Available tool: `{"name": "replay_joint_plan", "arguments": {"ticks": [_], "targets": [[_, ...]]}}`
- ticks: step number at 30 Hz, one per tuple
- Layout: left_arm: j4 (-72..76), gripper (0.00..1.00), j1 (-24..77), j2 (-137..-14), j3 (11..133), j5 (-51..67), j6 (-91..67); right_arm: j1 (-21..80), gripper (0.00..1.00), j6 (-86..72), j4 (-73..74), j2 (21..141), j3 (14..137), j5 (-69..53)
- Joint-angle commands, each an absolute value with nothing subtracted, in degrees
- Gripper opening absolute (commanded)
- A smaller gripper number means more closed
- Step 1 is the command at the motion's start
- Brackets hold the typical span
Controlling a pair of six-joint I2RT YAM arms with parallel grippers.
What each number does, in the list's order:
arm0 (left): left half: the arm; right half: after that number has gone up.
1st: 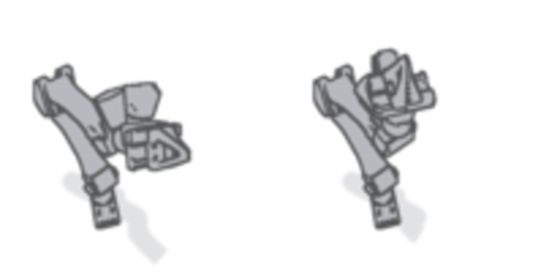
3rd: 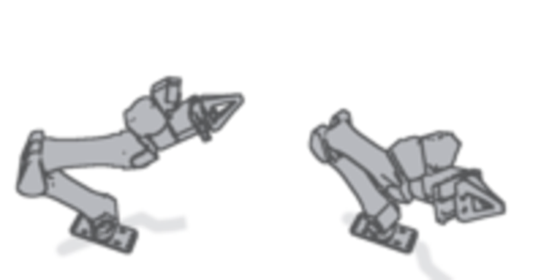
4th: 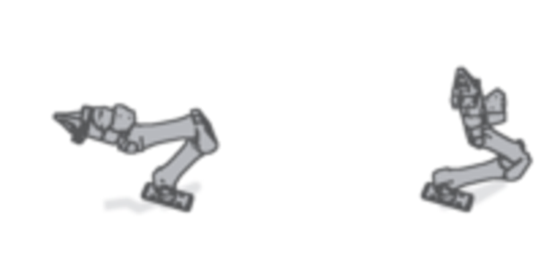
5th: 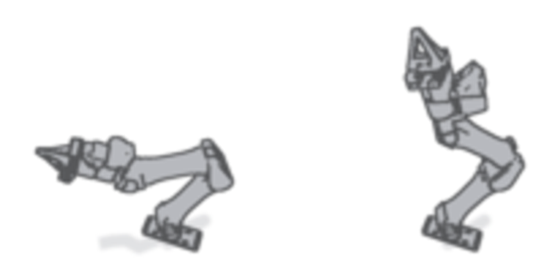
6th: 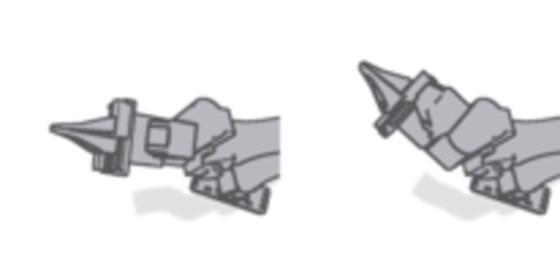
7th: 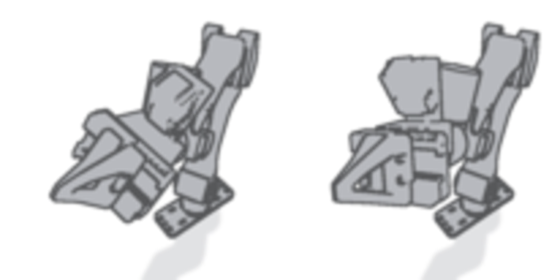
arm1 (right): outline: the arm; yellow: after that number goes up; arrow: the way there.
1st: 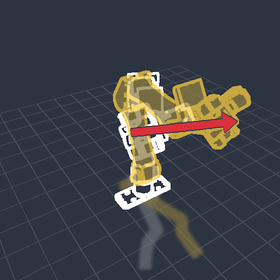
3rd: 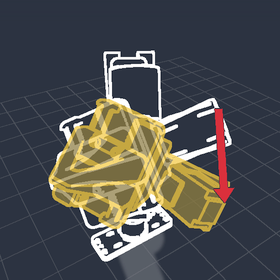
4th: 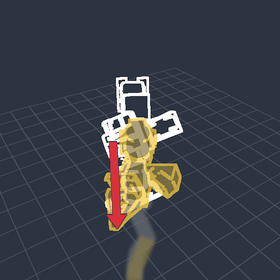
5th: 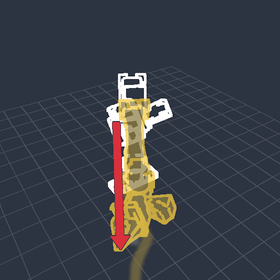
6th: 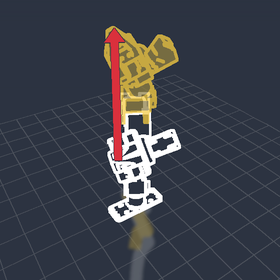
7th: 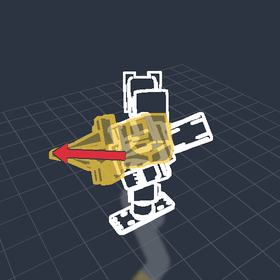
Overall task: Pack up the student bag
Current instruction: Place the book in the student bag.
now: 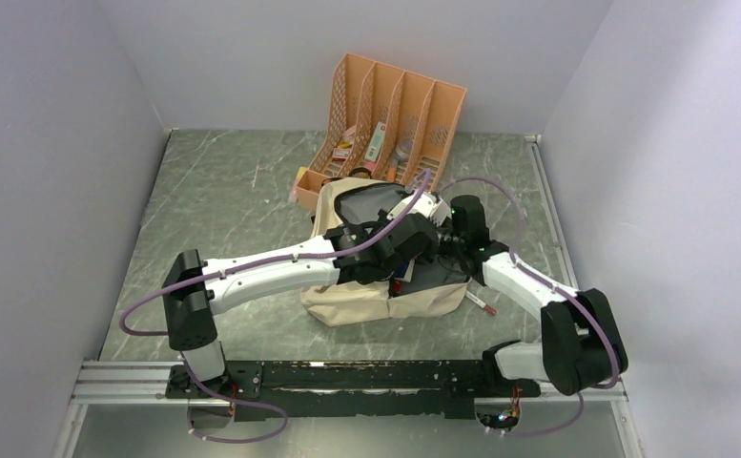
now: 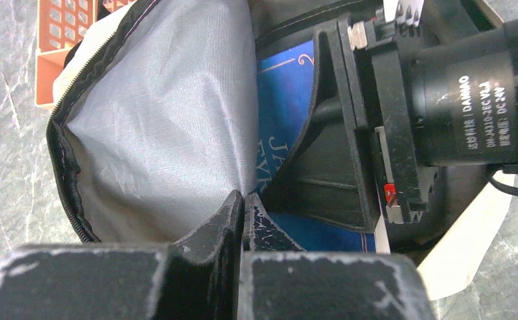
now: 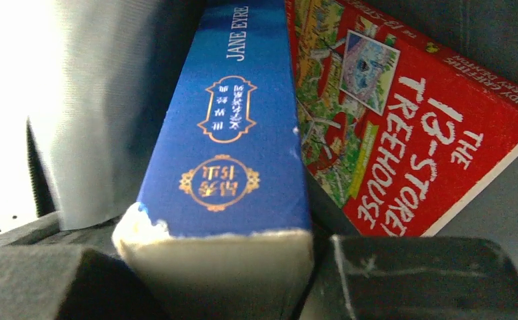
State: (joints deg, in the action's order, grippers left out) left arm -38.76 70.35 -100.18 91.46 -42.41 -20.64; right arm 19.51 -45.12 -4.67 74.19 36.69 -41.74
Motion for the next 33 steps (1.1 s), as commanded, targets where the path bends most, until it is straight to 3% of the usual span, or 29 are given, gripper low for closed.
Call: {"name": "replay_joint_plan", "arguments": {"ticks": [1, 8, 11, 20, 24, 33], "targets": [[-35.86, 0.05, 70.84, -97.3, 93.04, -44.53, -21.78, 19.35, 0.0, -44.56, -17.0, 76.05, 35.01, -45.34], [-36.21, 0.05, 70.83, -97.61, 93.01, -44.41, -22.25, 19.53, 0.0, -47.57, -25.78, 81.46, 32.23, -46.64], [-36.34, 0.05, 70.84, -98.03, 93.03, -43.92, -22.86, 20.17, 0.01, -45.43, -22.53, 81.89, 33.04, -42.64], [-36.74, 0.05, 70.84, -98.49, 92.54, -44.22, -23.38, 21.85, 0.26, -38.05, -10.01, 81.84, 37.7, -30.7], [-37.22, 0.05, 70.84, -98.68, 92.16, -44.29, -23.93, 21.86, 0.44, -36.4, -6.83, 80.35, 38.76, -27.52], [-38.03, 0.05, 70.84, -98.28, 90.89, -44.38, -24.87, 21.8, 0.63, -32.56, 1.91, 77.43, 42.53, -22.76]]}}
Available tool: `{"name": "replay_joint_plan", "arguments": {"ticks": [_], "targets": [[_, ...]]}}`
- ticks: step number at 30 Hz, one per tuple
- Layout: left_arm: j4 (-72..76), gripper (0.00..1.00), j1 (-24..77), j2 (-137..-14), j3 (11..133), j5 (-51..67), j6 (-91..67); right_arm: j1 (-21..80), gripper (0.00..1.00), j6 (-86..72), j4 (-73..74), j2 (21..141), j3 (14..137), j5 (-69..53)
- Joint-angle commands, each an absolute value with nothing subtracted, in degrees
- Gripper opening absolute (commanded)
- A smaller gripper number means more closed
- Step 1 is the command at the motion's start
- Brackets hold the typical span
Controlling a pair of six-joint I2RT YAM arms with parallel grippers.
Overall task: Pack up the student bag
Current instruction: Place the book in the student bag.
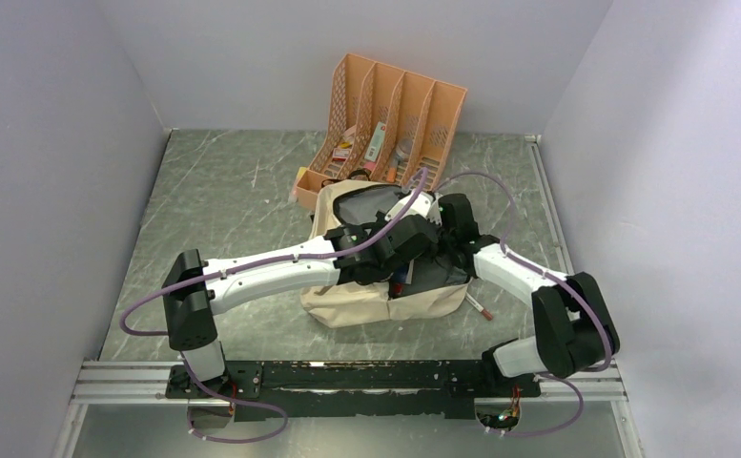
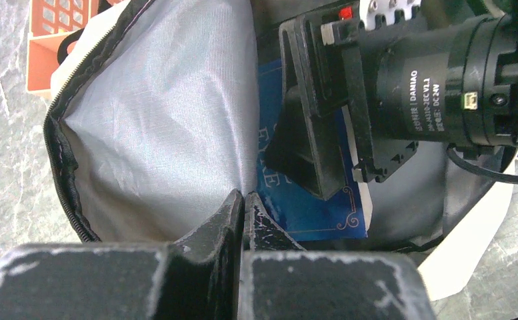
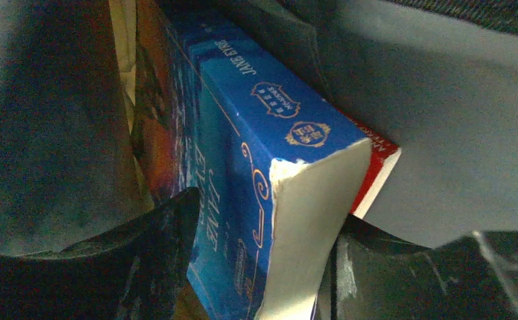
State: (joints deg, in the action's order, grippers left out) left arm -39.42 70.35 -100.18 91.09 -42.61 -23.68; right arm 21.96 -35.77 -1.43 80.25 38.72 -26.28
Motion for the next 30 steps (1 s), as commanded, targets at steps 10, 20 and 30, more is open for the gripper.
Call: {"name": "replay_joint_plan", "arguments": {"ticks": [10, 20, 30], "targets": [[-38.34, 0.05, 70.84, -98.32, 90.47, -44.59, -24.78, 21.83, 0.7, -26.83, 13.32, 73.17, 46.47, -13.75], [-37.72, 0.05, 70.75, -99.57, 90.93, -42.56, -24.01, 21.71, 0.71, -24.05, 22.34, 65.13, 49.43, 3.77], [-33.75, 0.48, 70.5, -96.84, 91.39, -37.77, -23.48, 21.71, 0.71, -29.33, 16.82, 54.82, 46.09, 5.41]]}}
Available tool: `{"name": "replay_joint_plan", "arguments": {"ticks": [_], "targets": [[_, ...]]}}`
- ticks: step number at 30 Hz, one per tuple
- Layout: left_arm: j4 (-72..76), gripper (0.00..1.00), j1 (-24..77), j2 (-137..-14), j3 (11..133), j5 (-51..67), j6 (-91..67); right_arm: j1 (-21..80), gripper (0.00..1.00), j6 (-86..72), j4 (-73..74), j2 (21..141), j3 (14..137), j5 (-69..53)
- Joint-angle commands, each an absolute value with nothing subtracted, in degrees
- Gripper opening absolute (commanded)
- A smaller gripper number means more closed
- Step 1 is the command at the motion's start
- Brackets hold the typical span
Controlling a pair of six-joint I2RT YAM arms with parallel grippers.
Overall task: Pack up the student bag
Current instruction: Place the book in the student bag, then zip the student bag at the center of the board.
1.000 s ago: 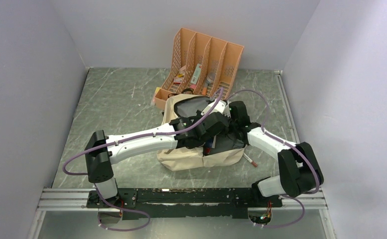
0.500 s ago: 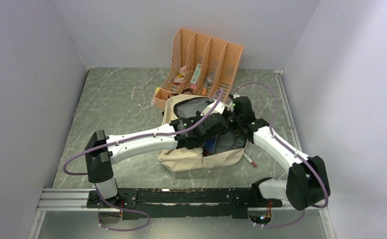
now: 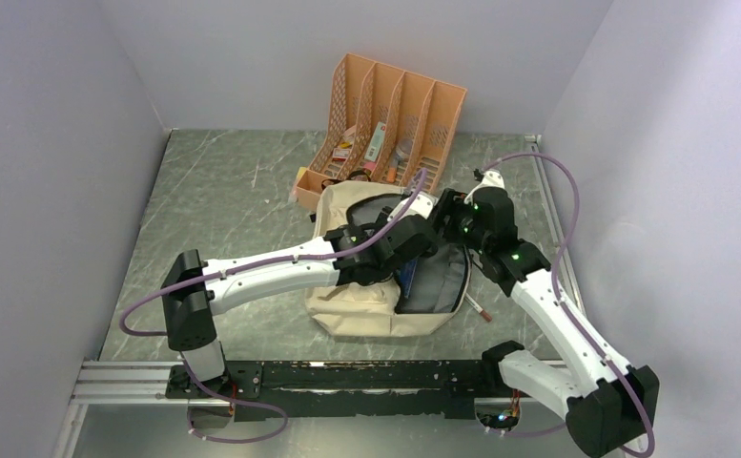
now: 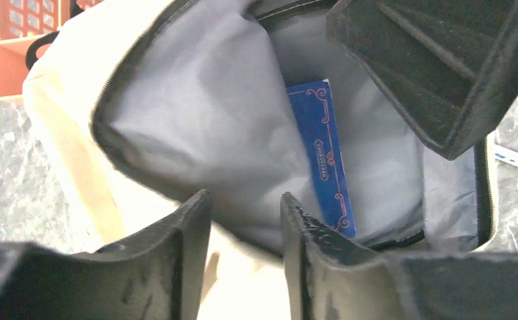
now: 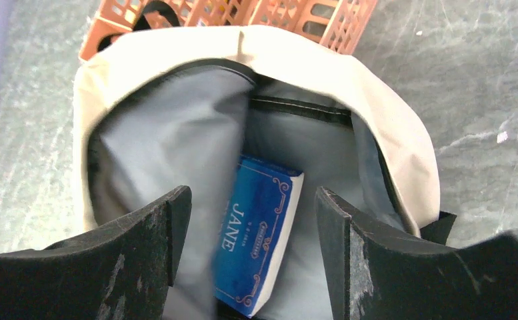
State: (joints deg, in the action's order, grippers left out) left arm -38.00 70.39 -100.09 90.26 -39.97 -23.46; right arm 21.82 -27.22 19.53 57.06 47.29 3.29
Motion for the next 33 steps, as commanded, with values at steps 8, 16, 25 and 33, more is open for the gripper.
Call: {"name": "replay_joint_plan", "arguments": {"ticks": [8, 16, 25, 33], "targets": [[-32.48, 0.62, 63.06, -90.53, 85.1, -33.5, -29.73, 21.71, 0.71, -29.6, 16.98, 54.45, 47.06, 4.63], [-27.08, 0.73, 51.7, -87.55, 74.92, -21.71, -36.09, 21.71, 0.71, -30.77, 16.49, 54.06, 45.91, 3.19], [-22.38, 0.73, 48.94, -93.43, 73.38, -14.78, -38.6, 21.71, 0.71, -30.95, 17.51, 53.15, 45.56, 3.06], [-22.76, 0.61, 48.61, -94.96, 71.55, -14.84, -39.39, 21.72, 0.71, -31.07, 17.52, 52.54, 45.22, 2.93]]}}
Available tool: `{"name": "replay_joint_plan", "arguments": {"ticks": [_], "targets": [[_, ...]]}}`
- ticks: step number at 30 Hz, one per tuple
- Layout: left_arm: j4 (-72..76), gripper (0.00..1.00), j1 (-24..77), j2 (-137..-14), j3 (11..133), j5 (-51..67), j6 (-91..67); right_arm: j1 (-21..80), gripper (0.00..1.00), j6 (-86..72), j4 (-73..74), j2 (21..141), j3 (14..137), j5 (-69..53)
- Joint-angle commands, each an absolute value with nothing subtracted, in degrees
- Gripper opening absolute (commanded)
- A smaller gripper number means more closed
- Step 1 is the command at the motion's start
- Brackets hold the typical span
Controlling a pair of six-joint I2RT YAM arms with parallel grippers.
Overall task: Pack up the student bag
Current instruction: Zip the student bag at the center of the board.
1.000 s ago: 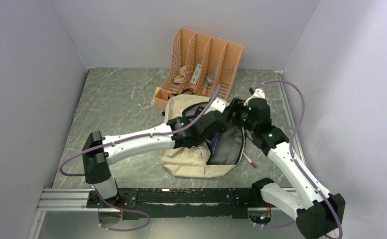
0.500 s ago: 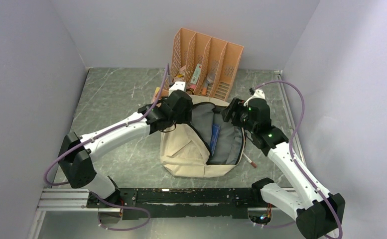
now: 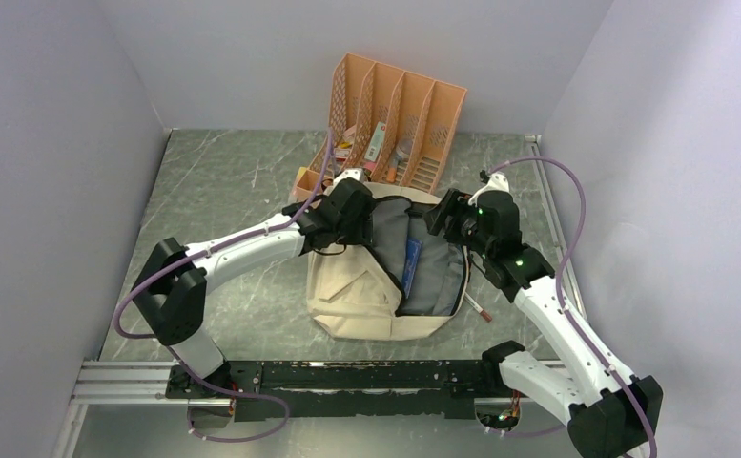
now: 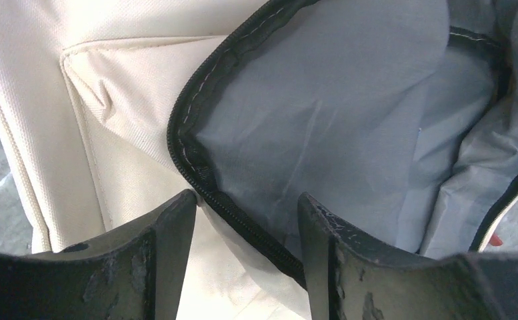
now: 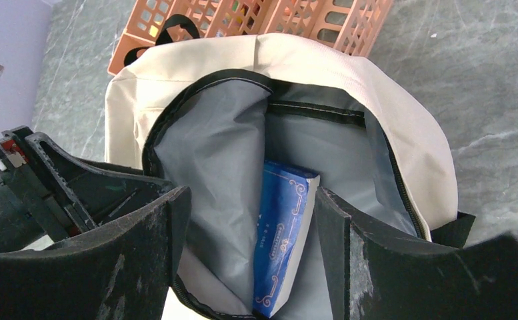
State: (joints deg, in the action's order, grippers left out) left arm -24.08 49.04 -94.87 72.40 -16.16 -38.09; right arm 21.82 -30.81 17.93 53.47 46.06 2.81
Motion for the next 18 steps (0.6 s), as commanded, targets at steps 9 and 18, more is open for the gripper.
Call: {"name": "replay_joint_plan", "arguments": {"ticks": [9, 18], "targets": [[-22.99, 0.46, 48.46, -92.7, 69.2, -16.69, -39.5, 21.71, 0.71, -31.41, 16.7, 53.35, 45.26, 2.01], [-19.71, 0.06, 48.54, -91.18, 73.33, -12.68, -34.58, 21.71, 0.71, -31.84, 18.6, 49.81, 47.16, 6.03]]}}
